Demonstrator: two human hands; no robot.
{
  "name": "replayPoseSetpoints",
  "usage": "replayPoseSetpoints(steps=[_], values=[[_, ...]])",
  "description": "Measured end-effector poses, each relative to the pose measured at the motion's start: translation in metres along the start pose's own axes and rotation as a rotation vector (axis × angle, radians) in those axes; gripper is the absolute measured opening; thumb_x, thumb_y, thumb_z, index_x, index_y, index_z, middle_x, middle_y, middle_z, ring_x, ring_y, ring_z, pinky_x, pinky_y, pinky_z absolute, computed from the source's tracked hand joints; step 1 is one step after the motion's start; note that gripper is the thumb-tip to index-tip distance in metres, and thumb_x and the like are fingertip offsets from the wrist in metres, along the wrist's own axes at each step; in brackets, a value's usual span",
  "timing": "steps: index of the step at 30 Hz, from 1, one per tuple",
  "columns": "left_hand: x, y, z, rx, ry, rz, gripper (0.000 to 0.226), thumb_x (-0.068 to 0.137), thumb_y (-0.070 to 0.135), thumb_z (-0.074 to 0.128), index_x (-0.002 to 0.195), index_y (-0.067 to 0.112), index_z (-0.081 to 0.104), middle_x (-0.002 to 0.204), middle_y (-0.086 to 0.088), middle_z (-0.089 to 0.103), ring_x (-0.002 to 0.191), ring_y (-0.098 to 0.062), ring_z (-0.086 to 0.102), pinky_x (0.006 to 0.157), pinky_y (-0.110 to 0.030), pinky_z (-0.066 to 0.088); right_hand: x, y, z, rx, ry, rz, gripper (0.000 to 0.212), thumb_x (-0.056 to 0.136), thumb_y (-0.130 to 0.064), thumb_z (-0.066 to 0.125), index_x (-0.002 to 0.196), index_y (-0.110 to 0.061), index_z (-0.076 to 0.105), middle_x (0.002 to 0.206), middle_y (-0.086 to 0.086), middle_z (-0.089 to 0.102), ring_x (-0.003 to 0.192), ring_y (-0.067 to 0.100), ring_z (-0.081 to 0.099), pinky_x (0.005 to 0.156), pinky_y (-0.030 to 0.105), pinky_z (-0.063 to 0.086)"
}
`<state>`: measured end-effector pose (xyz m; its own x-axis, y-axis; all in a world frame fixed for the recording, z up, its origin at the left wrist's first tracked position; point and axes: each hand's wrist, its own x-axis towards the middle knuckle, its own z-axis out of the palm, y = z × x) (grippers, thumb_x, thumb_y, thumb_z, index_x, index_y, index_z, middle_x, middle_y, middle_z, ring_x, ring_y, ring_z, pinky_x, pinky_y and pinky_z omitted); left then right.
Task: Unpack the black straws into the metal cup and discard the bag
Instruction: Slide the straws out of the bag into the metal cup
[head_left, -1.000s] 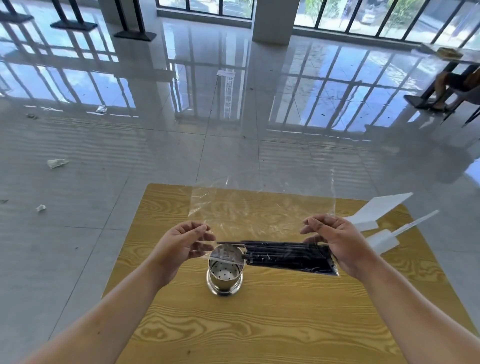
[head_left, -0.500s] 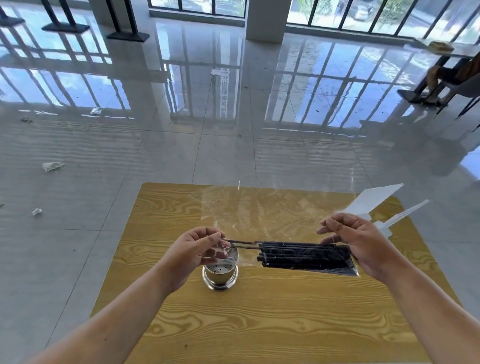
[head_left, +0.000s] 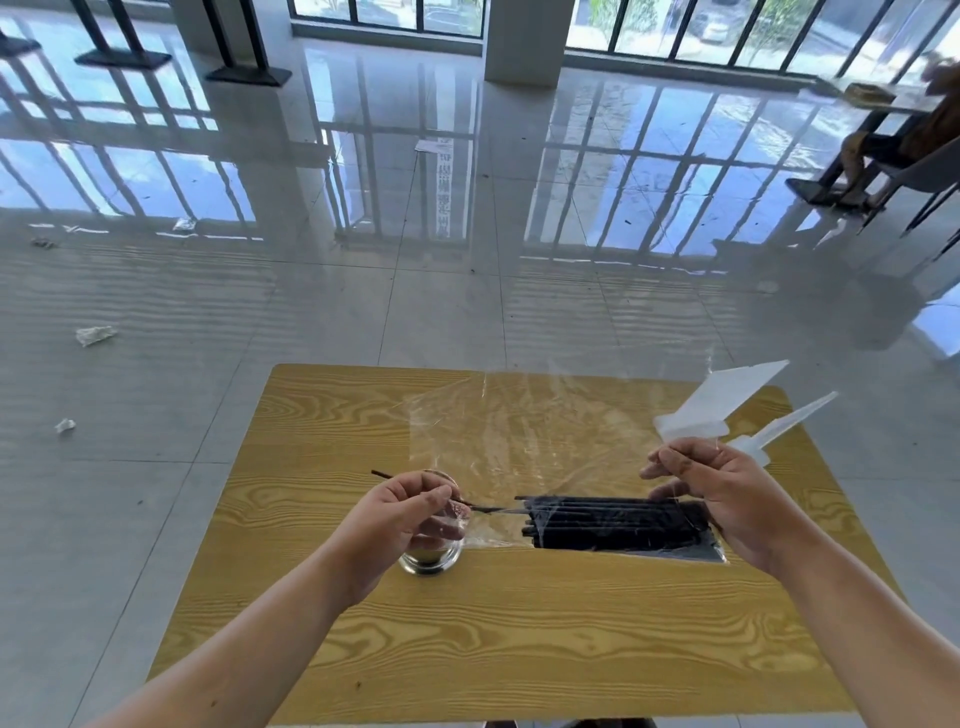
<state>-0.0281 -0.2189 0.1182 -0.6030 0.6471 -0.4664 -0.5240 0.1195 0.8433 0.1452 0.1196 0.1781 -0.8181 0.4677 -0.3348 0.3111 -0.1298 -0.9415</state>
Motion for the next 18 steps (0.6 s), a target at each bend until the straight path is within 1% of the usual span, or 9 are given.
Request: replayPoseSetpoints(steps=[2, 4, 7, 11, 14, 16, 18], values=[[-0.001, -0.003, 0.0, 0.011, 0.009, 0.001, 0.017, 0.103, 0.022, 0.068, 0.094, 0.021, 0.082, 0.102, -0.014, 0.081, 0.09, -0.031, 0.079, 0.079, -0.037, 0.061, 0.0, -0.001, 0.0, -0.013, -0.004, 0.006, 0.024, 0.089, -0.024, 0.072, 0.096, -0.001, 0.076, 0.103, 0.024, 0.077, 0.082, 0.031, 0.075, 0.068, 0.031, 0.063], [-0.002, -0.005, 0.001, -0.009, 0.018, -0.003, 0.018, 0.104, 0.02, 0.068, 0.093, 0.021, 0.082, 0.101, -0.015, 0.08, 0.09, -0.033, 0.078, 0.083, -0.042, 0.059, 0.0, -0.002, 0.001, -0.02, -0.005, 0.006, 0.025, 0.089, -0.024, 0.072, 0.096, 0.0, 0.076, 0.103, 0.025, 0.077, 0.082, 0.03, 0.075, 0.068, 0.031, 0.063], [-0.003, -0.009, 0.003, -0.025, 0.039, -0.004, 0.018, 0.104, 0.018, 0.068, 0.093, 0.019, 0.083, 0.1, -0.017, 0.08, 0.09, -0.034, 0.078, 0.086, -0.045, 0.055, -0.002, -0.005, 0.0, -0.033, -0.01, -0.002, 0.024, 0.09, -0.022, 0.071, 0.097, 0.001, 0.075, 0.102, 0.024, 0.077, 0.082, 0.03, 0.074, 0.07, 0.031, 0.062], [-0.002, -0.012, 0.005, -0.026, 0.05, 0.0, 0.014, 0.104, 0.018, 0.068, 0.098, 0.014, 0.08, 0.101, -0.019, 0.078, 0.091, -0.036, 0.078, 0.086, -0.046, 0.055, -0.003, -0.006, 0.0, -0.052, -0.004, -0.018, 0.022, 0.093, -0.019, 0.069, 0.097, 0.002, 0.075, 0.098, 0.022, 0.077, 0.081, 0.029, 0.074, 0.072, 0.031, 0.061], [-0.002, -0.014, 0.006, -0.019, 0.052, 0.003, 0.015, 0.104, 0.018, 0.067, 0.097, 0.016, 0.081, 0.1, -0.019, 0.078, 0.091, -0.035, 0.079, 0.086, -0.045, 0.056, -0.004, -0.005, -0.002, -0.058, 0.007, -0.024, 0.019, 0.097, -0.014, 0.067, 0.098, 0.004, 0.074, 0.096, 0.021, 0.077, 0.081, 0.03, 0.073, 0.074, 0.033, 0.061], [-0.002, -0.015, 0.007, -0.013, 0.049, 0.004, 0.014, 0.104, 0.018, 0.067, 0.098, 0.016, 0.08, 0.101, -0.019, 0.078, 0.091, -0.035, 0.079, 0.087, -0.045, 0.056, -0.005, -0.005, -0.003, -0.051, 0.007, -0.029, 0.02, 0.095, -0.015, 0.068, 0.097, 0.004, 0.074, 0.095, 0.021, 0.076, 0.08, 0.028, 0.074, 0.071, 0.031, 0.062], [-0.001, -0.016, 0.008, -0.012, 0.045, 0.006, 0.013, 0.104, 0.018, 0.067, 0.1, 0.013, 0.079, 0.101, -0.019, 0.078, 0.09, -0.034, 0.079, 0.085, -0.043, 0.057, -0.005, -0.005, -0.004, -0.045, 0.006, -0.036, 0.019, 0.094, -0.015, 0.068, 0.095, 0.003, 0.075, 0.095, 0.022, 0.075, 0.08, 0.025, 0.075, 0.068, 0.028, 0.062]])
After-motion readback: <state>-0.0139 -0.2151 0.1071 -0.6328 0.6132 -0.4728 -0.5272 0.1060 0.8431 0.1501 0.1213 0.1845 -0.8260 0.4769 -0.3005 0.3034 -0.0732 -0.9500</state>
